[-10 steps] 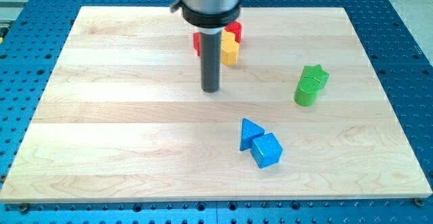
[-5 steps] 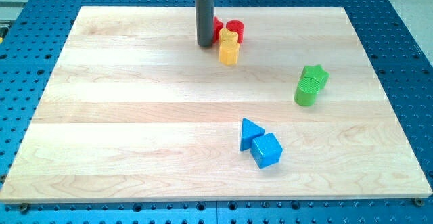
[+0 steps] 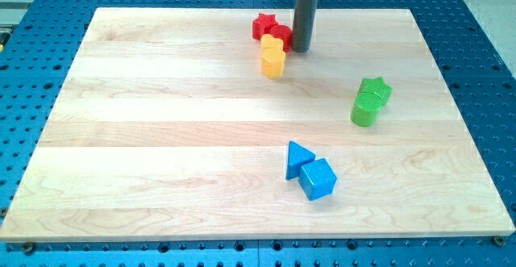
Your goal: Move yellow blocks away from the red blocks
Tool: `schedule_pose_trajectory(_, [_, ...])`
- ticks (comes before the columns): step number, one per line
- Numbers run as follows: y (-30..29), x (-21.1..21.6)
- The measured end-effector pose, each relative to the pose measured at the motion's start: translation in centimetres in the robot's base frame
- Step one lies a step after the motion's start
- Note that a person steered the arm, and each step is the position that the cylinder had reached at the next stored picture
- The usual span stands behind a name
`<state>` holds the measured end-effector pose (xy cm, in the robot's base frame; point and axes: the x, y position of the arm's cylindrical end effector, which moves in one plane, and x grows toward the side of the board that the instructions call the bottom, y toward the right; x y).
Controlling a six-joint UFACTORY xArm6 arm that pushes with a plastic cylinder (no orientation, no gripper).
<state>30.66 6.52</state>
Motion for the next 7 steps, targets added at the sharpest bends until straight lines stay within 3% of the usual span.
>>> schedule_pose_trajectory(2, [-4.5, -1.2])
schedule_pose_trajectory(3, [-8.6, 5.7])
schedule_pose_trajectory(4, [-8.5, 6.4])
schedule_pose_trajectory(5, [-8.3, 1.7])
schedule_pose_trajectory(6, [-0.6, 1.5])
schedule_pose_trajectory(7, [1.2, 2.2])
